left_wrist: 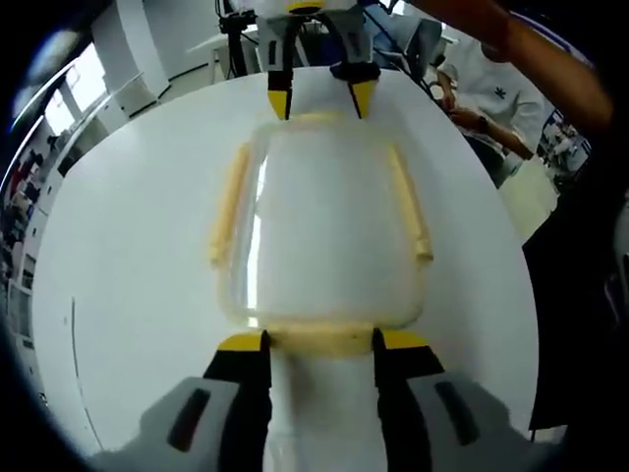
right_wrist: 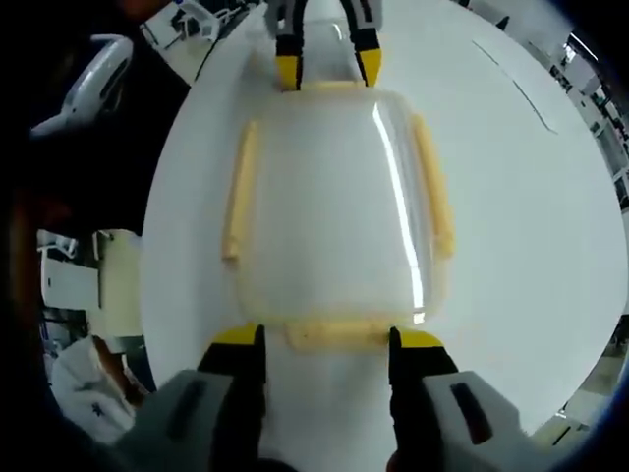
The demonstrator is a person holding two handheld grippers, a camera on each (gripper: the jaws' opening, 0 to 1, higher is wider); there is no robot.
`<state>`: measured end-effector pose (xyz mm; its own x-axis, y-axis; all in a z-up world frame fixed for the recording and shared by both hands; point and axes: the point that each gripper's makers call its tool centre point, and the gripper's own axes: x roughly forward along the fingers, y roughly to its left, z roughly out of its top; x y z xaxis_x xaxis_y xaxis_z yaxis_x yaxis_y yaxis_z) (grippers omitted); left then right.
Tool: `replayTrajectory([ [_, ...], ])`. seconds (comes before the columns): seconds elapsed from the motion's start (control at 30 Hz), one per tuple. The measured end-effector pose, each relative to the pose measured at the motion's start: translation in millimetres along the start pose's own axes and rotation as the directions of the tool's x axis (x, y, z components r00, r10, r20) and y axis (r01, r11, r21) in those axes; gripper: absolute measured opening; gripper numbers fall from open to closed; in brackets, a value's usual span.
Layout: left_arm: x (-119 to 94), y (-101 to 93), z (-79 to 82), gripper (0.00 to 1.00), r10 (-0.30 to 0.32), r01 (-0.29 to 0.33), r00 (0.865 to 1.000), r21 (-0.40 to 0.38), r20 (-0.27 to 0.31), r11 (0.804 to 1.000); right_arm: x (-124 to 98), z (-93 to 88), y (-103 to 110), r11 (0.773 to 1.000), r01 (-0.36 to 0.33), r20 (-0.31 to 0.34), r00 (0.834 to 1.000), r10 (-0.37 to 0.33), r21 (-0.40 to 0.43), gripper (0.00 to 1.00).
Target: Snap each plastic latch of the storage box into its locked position after aligning the lid with the box until every specified latch is closed and the lid sits flush.
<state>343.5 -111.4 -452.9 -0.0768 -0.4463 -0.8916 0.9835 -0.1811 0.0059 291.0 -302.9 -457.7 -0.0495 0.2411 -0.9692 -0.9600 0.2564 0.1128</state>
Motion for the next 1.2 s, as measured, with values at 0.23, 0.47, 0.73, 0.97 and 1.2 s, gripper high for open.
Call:
replayTrajectory([
  [0.23,-2,-2.9,1.8,0.37,0.0,0.0,1.0,0.009,0.008,1.0,-4,-7.2,-12,0.996,0.015,0.002,1.0,-0.015,-0.09,0.36],
  [0.47,-4,-2.8,3.6,0.37,-0.004,0.004,1.0,0.006,-0.005,1.0,0,0.4,-9,0.997,0.043,0.005,0.999,-0.043,-0.059,0.37],
  [0.73,-4,-2.4,2.9,0.38,0.004,-0.004,1.0,-0.006,-0.001,1.0,-1,-0.8,-12,0.993,0.098,0.061,0.994,-0.094,-0.066,0.38],
  [0.97,-2,-1.3,0.2,0.37,0.007,-0.008,0.999,-0.013,-0.031,1.0,1,1.9,-11,0.994,0.085,0.006,0.996,-0.085,-0.07,0.36],
  [1.2,-1,-0.4,-1.9,0.37,0.009,-0.009,1.0,-0.021,-0.007,1.0,0,0.3,-11,0.994,0.083,0.028,0.996,-0.081,-0.073,0.37],
])
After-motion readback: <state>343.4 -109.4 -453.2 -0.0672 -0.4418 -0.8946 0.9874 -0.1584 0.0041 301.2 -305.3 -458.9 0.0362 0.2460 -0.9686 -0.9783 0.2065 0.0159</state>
